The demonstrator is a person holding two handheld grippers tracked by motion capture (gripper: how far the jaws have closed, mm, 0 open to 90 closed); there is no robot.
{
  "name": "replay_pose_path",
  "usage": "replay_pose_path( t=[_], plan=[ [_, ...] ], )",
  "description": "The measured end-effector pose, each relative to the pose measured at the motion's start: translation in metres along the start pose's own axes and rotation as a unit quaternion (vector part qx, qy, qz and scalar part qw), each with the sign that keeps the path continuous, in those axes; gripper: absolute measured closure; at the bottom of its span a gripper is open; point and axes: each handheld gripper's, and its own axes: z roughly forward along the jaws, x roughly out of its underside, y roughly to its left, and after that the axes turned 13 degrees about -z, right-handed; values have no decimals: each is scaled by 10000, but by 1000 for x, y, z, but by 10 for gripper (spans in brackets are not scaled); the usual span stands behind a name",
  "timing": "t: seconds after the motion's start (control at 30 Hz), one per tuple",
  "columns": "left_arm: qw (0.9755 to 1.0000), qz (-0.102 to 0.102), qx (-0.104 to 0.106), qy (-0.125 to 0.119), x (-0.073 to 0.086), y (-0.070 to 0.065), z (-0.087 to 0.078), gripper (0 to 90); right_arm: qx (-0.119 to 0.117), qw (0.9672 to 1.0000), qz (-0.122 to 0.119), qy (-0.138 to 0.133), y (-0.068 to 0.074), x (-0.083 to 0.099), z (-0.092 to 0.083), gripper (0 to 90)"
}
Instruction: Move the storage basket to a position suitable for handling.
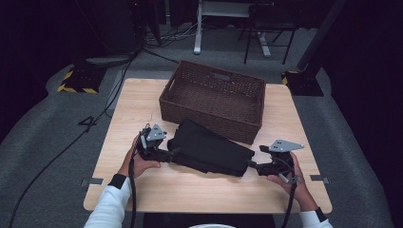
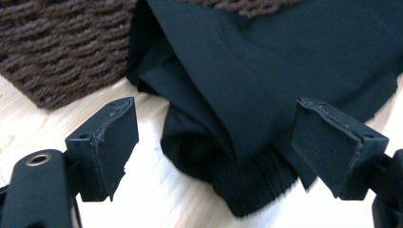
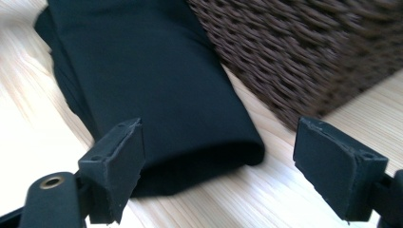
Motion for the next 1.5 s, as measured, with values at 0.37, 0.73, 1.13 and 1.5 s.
replay_pose_path(
  t=[0.37,0.73,1.13,1.5],
  plan=[
    [9977,-406,399,355,5,17,31,154,83,9983,212,531,3,2,42,169],
    [9909,135,531,1226,18,-16,63,14,-129,9962,266,814,0,12,61,145],
    [9892,375,557,1300,30,-49,55,83,-61,9972,206,723,-5,9,48,177],
    [9944,-8,694,796,22,-30,37,109,-137,9975,307,617,-4,5,52,154]
  ],
)
